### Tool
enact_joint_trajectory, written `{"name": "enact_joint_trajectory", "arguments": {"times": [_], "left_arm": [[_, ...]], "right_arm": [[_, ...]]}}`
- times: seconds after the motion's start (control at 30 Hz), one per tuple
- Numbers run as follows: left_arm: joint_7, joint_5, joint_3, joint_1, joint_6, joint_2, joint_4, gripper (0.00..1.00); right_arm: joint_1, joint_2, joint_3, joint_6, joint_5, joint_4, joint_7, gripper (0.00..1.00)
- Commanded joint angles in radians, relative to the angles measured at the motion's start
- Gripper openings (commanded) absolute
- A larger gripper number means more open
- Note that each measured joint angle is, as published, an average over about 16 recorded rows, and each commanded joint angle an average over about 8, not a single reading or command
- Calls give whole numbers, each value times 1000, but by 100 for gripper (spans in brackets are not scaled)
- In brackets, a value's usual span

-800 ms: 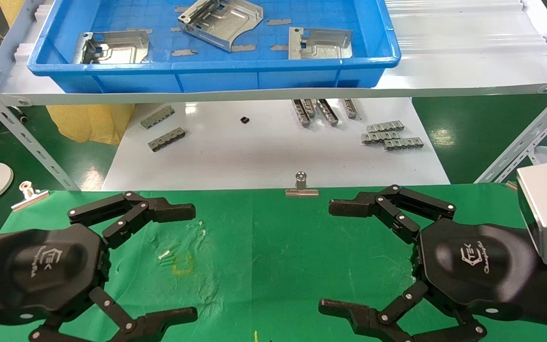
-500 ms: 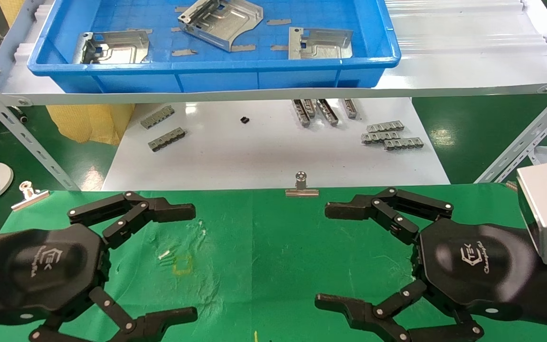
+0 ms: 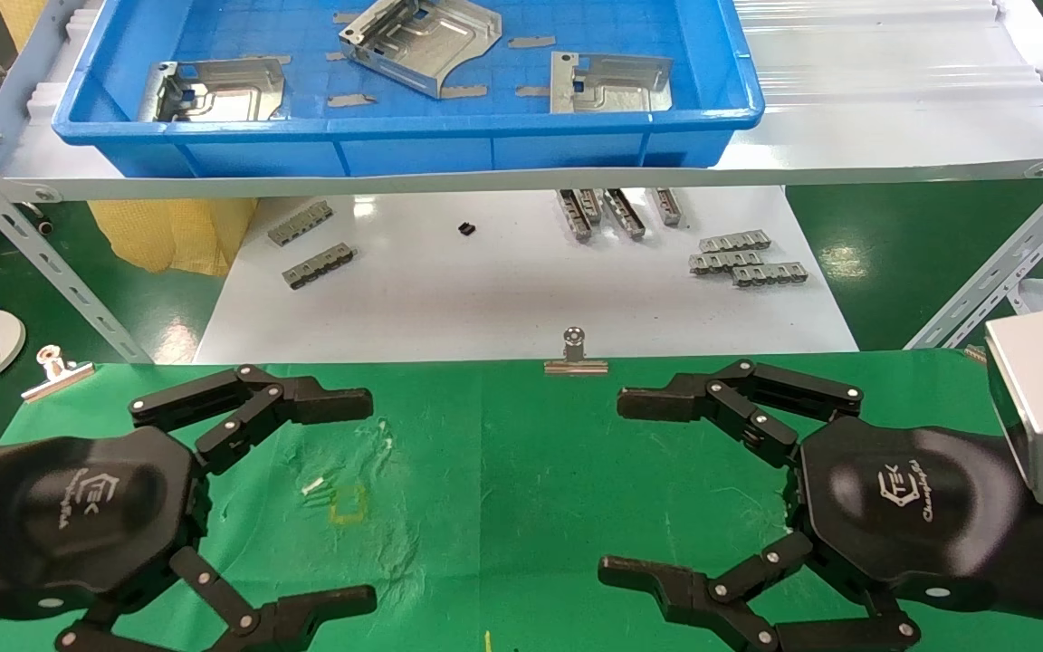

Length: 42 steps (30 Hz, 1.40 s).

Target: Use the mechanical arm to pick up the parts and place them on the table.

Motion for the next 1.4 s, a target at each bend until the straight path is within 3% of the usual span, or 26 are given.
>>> {"name": "enact_joint_trajectory", "arguments": {"times": [0.03,1.4], "left_arm": [[0,0,0,0,0,0,0,100],[-6,26,-2,-35,-31,1,-3,100]], "right_arm": [[0,0,0,0,0,0,0,0],[0,0,0,0,0,0,0,0]]}}
